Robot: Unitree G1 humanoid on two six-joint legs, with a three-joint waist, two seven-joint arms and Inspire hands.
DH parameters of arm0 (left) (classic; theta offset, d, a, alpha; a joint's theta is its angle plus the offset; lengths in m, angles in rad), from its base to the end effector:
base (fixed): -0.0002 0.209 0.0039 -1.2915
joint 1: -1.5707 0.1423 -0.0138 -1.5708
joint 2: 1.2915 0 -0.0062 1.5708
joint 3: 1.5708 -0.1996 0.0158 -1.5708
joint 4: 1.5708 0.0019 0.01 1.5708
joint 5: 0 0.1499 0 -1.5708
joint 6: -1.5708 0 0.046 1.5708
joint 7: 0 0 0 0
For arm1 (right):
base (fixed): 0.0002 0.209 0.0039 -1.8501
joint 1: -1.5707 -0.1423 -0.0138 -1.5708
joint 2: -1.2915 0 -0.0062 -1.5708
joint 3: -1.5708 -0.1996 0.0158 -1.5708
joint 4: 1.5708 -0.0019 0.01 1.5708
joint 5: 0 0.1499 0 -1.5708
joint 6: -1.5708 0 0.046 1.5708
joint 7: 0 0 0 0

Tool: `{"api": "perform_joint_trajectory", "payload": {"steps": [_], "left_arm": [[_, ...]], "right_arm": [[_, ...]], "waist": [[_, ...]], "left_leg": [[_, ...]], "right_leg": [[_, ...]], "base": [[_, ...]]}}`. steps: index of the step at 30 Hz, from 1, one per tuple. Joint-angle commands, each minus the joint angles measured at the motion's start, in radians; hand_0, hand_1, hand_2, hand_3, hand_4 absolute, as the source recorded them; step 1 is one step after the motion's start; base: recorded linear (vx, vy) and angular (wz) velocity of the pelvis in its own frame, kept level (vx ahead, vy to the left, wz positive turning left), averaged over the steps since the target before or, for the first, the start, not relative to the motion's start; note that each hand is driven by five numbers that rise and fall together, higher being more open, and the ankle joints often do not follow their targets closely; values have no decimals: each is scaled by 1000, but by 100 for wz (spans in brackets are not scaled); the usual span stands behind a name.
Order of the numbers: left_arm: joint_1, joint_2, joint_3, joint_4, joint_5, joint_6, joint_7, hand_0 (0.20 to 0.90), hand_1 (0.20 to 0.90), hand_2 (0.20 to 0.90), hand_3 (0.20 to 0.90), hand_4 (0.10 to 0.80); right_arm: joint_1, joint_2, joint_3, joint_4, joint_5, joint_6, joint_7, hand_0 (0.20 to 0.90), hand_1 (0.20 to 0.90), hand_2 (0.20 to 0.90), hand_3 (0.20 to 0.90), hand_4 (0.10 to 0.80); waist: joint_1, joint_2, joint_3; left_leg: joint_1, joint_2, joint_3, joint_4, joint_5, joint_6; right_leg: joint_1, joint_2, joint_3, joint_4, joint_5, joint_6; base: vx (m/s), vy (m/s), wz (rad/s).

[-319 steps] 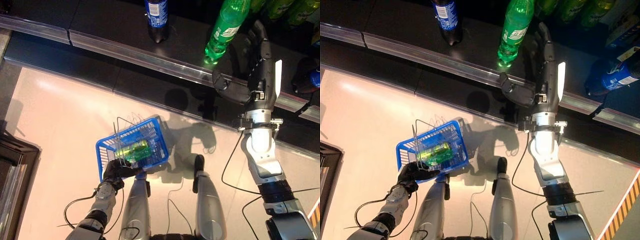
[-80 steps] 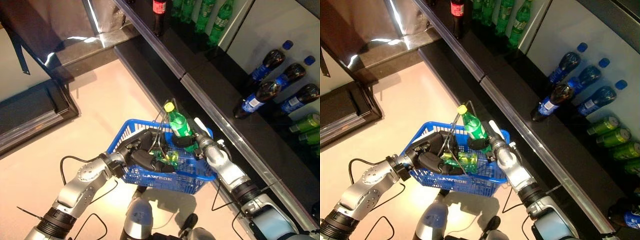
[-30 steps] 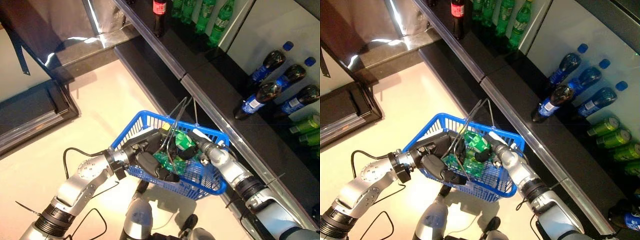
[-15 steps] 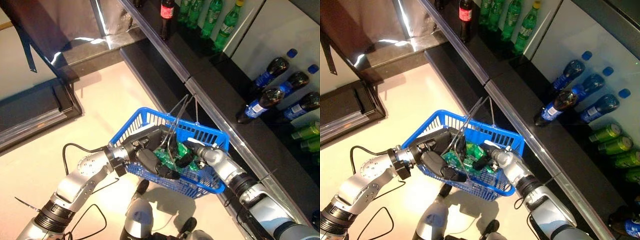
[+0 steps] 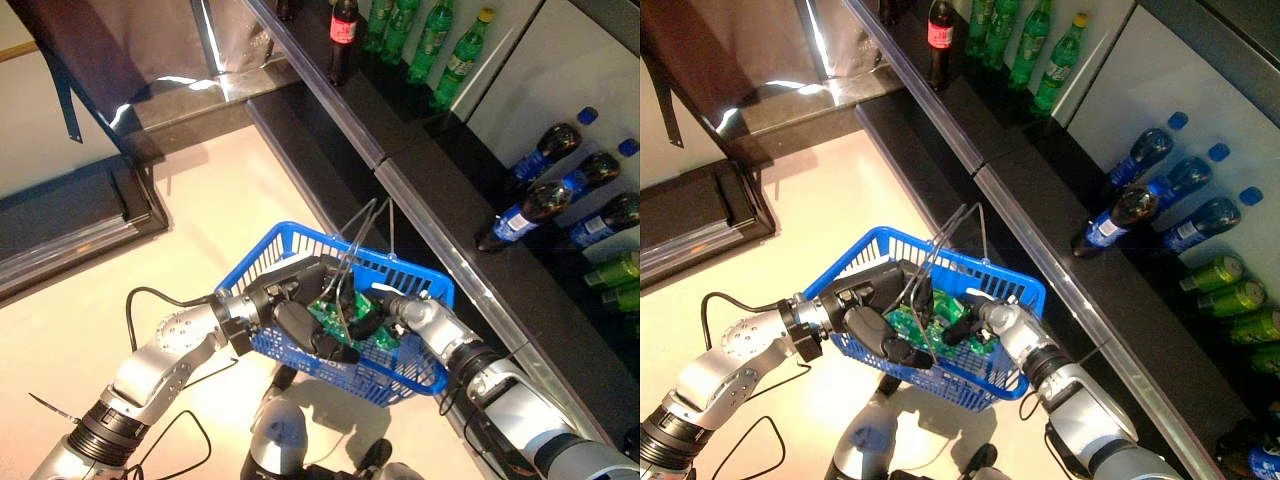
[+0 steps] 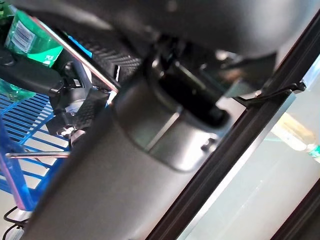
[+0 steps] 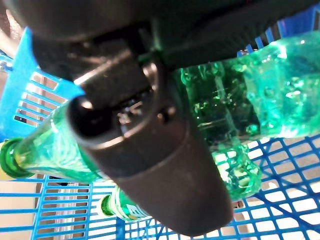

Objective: Pick up the drink and place into the basket.

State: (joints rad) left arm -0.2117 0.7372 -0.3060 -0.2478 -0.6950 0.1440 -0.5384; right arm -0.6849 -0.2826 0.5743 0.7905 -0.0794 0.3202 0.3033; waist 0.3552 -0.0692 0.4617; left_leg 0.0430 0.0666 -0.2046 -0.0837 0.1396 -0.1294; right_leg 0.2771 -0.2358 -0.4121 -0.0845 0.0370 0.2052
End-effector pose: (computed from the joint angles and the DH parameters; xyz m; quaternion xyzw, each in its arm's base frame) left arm 0.2378 0.1960 0.1164 0.0423 -0.0117 -0.4708 0.8811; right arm 0.3257 -0.1346 0.0263 -0.3501 0.2715 0.2747 0.8534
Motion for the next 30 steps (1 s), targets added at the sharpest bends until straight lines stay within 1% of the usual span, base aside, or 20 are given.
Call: {"api": "perform_joint_trajectory", "payload": {"steps": [1,13,20,24,27,30], "left_arm": [[-188,-294,-2,-301,-258,-301,-112,300,300,300,200,100],[-172,-301,5,-303,-265,-295,-122,300,300,300,200,100],[-170,-303,7,-301,-259,-291,-110,300,300,300,200,100],[-161,-304,15,-295,-245,-309,-100,300,300,300,200,100],[-162,-307,22,-279,-234,-320,-82,300,300,300,200,100],[-147,-316,36,-262,-214,-329,-64,300,300,300,200,100]], "right_arm": [[49,88,127,118,20,-45,22,900,900,900,900,800],[62,98,120,110,18,-32,14,900,900,900,900,800],[71,94,114,84,38,-35,-20,900,900,900,900,800],[76,77,106,26,40,-30,-35,900,900,900,900,800],[89,64,101,-24,7,-30,-76,900,900,900,900,800],[114,40,80,-137,-8,-8,-129,900,900,900,900,800]], "waist": [[-1,-21,-416],[0,-23,-413],[-7,-25,-410],[-18,-25,-409],[-29,-23,-408],[-52,-23,-405]], "left_leg": [[32,16,113,-4,-100,50],[35,14,113,-4,-99,52],[39,18,124,-4,-100,51],[42,19,133,-4,-101,51],[45,20,139,-4,-101,51],[48,22,153,-4,-102,53]], "right_leg": [[-86,12,8,4,40,-47],[-85,14,12,5,41,-49],[-85,15,19,4,43,-49],[-85,15,26,2,44,-49],[-88,15,33,4,46,-49],[-93,16,47,5,48,-48]], "base": [[0,0,0],[0,0,0],[0,0,0],[0,0,0],[0,0,0],[-6,5,-1]]}}
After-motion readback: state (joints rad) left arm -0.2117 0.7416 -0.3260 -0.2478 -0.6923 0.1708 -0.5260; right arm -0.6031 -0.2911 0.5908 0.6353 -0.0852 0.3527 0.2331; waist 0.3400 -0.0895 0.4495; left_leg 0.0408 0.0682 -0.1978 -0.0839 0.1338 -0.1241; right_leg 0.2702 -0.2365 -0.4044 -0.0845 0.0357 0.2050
